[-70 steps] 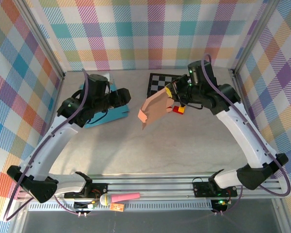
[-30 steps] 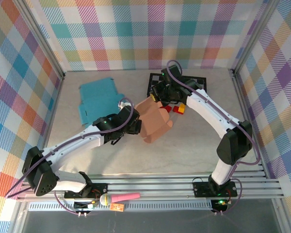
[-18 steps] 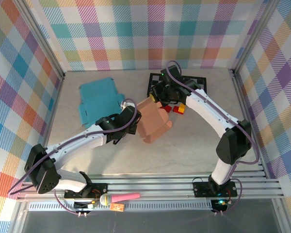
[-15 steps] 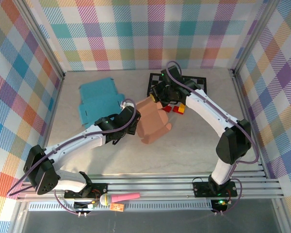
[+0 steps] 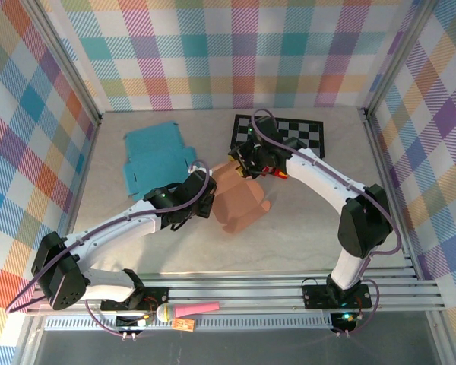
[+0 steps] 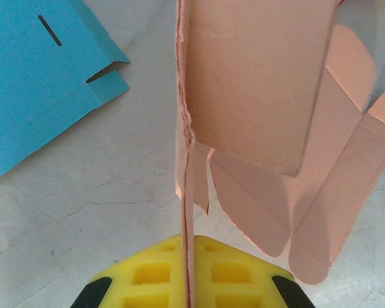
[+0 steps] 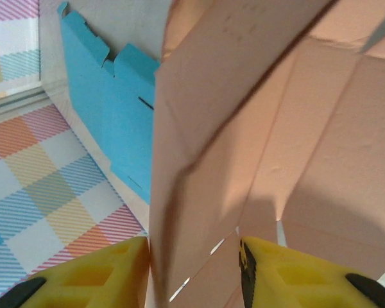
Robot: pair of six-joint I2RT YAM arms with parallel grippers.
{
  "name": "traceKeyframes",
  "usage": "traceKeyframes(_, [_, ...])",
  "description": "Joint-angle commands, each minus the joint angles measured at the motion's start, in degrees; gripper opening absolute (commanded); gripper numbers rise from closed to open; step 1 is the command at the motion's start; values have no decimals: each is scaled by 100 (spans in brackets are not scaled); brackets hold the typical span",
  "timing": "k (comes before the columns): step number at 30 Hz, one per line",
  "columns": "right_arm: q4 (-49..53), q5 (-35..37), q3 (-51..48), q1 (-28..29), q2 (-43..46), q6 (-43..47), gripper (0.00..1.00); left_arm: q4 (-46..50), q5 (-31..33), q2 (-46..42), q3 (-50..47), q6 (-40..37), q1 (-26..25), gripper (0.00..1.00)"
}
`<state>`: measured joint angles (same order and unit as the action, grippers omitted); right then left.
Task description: Fold the paper box
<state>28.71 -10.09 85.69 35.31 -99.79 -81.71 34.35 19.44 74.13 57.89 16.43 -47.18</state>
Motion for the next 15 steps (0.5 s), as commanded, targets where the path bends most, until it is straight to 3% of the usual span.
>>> traceKeyframes(1, [-192,19,-60,150,81,105,41,61,-150,-13,125,-58,-51,0])
traceKeyframes(15, [-1563,82,-806,202,429,8,29,264,-596,-69,144,254,-50,0])
